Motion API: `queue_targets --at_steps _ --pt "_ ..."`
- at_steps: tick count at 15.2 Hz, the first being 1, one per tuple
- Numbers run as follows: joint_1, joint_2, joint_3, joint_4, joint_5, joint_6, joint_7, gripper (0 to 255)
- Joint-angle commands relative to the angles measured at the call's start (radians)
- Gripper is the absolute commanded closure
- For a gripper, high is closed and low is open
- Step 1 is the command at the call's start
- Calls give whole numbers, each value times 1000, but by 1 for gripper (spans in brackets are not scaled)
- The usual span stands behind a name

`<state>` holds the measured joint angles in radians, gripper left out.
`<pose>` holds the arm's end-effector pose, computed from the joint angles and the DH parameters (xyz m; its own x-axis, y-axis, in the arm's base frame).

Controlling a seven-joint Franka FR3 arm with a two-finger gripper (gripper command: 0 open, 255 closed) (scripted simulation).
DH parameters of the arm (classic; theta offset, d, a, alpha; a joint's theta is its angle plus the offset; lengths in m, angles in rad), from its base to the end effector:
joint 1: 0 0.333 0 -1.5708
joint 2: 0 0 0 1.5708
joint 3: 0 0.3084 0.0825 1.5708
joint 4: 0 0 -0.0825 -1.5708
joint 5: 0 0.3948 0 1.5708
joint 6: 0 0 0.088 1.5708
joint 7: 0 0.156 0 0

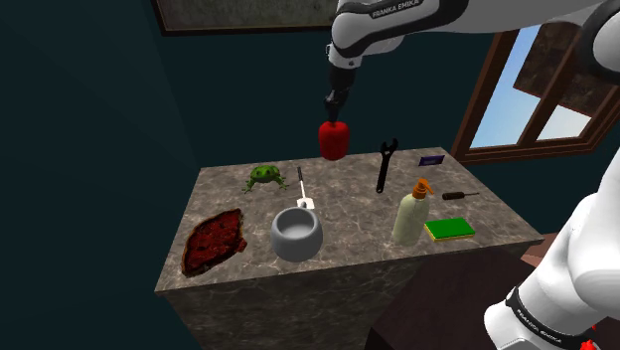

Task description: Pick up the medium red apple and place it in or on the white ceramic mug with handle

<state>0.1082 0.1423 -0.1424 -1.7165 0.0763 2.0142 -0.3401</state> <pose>0.6384 -0.0106 0.4541 0.9475 0.2742 0.1644 0.2777 -0.9607 0.0019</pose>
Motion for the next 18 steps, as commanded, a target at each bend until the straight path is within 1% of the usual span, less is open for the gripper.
queue_targets --at_steps 1,8,12,17,18 --pt "28 -31 17 -19 -15 -9 52 255" --pt "113 -99 85 -45 -55 -45 217 255" --pt "159 -117 127 -33 -73 -74 312 255" --pt "216 -117 181 9 -94 -117 428 255" --pt "216 -118 181 -5 -94 -103 428 255"
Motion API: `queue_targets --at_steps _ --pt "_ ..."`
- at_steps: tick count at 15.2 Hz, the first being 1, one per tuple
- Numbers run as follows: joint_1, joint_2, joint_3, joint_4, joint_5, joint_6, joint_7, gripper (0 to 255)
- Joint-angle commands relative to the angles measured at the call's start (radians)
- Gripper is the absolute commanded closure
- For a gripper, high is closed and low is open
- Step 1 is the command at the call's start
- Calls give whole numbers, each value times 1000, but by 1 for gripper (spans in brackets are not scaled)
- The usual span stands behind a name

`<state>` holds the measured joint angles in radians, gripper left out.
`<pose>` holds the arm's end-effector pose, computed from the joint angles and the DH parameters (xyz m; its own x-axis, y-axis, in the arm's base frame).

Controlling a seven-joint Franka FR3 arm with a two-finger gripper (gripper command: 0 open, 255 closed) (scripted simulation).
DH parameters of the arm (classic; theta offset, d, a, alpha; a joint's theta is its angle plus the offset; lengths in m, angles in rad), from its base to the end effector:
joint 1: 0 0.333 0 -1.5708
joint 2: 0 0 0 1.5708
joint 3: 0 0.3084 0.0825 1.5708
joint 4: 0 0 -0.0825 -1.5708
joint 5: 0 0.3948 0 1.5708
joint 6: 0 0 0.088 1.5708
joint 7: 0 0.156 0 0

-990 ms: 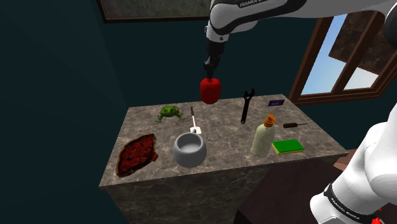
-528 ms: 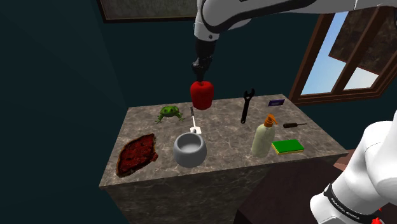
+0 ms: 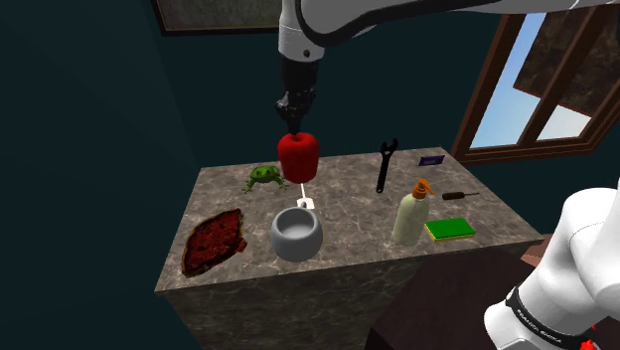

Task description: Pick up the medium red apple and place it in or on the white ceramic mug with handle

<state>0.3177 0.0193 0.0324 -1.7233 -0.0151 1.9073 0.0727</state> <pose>0.5679 0.2054 0.5141 0.9476 0.2739 0.1645 0.2773 -0.9608 0.0023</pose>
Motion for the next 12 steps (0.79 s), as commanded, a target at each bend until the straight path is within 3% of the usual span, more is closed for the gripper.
queue_targets --at_steps 1,12 --pt "7 5 6 -13 -3 17 15 255" --pt "6 14 6 -149 -4 163 18 255"
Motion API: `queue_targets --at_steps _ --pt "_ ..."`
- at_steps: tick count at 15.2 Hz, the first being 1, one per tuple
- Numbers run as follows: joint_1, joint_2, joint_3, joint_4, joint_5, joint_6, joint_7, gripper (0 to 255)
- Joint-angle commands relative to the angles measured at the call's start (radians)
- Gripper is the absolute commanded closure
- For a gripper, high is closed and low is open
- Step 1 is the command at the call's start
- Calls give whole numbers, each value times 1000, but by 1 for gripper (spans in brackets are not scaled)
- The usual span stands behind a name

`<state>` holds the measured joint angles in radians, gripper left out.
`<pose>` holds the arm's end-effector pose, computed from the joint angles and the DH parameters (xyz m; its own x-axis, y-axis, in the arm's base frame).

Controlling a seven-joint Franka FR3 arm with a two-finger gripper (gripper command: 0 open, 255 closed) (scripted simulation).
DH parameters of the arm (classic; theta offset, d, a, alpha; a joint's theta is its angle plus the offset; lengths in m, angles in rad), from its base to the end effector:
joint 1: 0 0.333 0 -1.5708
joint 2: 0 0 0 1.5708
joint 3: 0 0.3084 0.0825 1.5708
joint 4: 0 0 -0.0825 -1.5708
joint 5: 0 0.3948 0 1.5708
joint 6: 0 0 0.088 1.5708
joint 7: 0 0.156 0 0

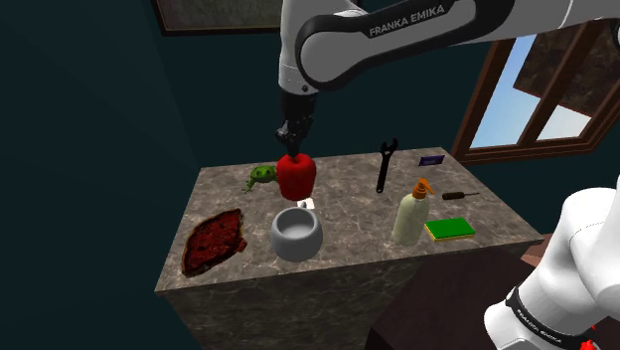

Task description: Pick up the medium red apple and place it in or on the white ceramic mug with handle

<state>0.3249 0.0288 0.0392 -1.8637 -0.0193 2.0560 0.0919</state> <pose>0.5653 0.2133 0.4528 0.9481 0.2725 0.1636 0.2759 -0.9612 0.0022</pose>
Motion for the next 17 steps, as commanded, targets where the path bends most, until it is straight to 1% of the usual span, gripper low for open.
queue_targets --at_steps 1,16,17 --pt "-1 6 -1 -20 0 27 -1 255" --pt "-1 63 -1 -157 -6 221 5 255" --pt "-1 63 -1 -157 -6 221 5 255"
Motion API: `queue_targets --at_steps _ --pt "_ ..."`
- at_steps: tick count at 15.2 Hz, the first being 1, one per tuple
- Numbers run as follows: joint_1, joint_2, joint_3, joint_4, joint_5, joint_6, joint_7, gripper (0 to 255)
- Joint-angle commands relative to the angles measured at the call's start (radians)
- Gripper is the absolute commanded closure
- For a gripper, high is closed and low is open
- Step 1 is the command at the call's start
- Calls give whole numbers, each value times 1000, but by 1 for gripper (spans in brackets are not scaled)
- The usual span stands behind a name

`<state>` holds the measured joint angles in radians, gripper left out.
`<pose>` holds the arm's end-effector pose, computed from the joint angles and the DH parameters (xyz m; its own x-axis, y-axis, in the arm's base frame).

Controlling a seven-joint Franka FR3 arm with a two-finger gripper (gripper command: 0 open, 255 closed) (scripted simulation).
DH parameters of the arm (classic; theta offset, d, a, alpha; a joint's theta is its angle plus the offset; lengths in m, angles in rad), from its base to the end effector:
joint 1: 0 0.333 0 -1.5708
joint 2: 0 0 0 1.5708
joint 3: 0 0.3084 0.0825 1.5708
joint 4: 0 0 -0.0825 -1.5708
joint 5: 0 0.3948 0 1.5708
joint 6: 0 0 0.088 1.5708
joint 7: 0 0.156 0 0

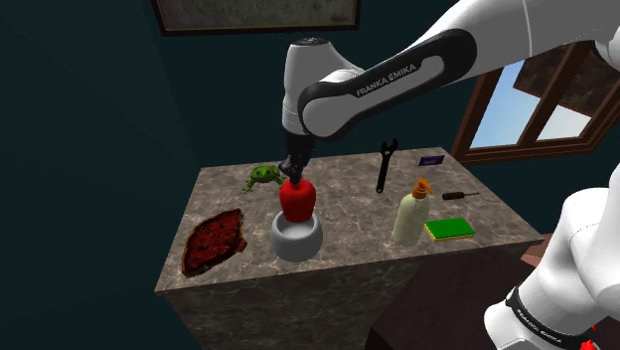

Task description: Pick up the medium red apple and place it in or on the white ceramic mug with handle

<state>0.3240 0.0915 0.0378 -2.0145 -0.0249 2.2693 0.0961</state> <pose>0.5657 0.2122 0.3626 0.9482 0.2725 0.1635 0.2759 -0.9612 0.0023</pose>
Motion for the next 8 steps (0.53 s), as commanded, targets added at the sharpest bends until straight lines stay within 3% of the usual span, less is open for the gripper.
queue_targets --at_steps 1,7,8 --pt "0 1 0 -6 0 8 1 255" --pt "0 1 0 -6 0 8 1 255" --pt "0 1 0 -6 0 8 1 0"
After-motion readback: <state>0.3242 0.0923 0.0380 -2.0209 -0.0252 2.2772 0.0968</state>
